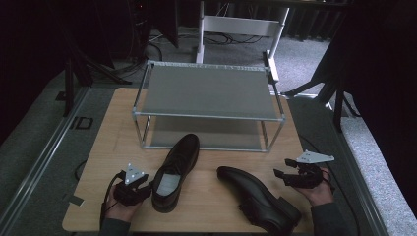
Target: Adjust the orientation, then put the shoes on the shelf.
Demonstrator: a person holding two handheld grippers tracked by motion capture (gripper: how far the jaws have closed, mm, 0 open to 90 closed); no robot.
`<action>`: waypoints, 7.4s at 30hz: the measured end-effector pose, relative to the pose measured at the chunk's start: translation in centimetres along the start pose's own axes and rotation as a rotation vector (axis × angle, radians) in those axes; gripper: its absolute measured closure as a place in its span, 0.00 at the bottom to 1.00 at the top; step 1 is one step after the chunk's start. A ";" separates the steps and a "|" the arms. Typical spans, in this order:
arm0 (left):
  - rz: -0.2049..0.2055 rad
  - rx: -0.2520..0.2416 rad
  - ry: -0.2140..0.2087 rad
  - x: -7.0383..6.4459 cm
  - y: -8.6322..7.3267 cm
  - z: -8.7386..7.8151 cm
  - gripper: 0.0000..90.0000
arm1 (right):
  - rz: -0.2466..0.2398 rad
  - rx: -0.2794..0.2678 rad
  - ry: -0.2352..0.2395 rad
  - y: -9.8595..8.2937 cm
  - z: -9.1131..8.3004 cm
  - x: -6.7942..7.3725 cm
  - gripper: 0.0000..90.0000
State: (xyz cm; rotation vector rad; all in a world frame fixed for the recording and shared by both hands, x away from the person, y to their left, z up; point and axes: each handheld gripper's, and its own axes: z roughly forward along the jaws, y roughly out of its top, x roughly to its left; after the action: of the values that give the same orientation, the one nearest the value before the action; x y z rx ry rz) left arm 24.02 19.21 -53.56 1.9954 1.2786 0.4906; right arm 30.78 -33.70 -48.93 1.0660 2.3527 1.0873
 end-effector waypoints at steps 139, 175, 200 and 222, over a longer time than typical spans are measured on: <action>0.127 0.028 -0.249 -6.0 4.4 6.5 0.70 | -0.159 0.023 -0.102 6.3 5.9 7.0 0.89; 0.162 0.038 -0.348 -8.9 5.2 7.6 0.82 | -0.148 -0.004 -0.085 6.4 6.5 8.0 0.89; 0.292 0.089 -0.507 -16.6 6.1 8.8 0.89 | -0.131 -0.015 -0.071 5.1 4.3 4.8 0.88; 0.247 0.003 -0.506 -13.8 6.4 6.6 0.68 | -0.078 -0.015 -0.085 4.4 4.4 3.5 0.76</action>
State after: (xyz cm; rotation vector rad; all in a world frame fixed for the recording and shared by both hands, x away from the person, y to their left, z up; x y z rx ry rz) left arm 26.24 2.81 -52.55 2.1104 0.7284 0.0789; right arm 33.12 -26.97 -48.39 0.9864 2.2959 1.0104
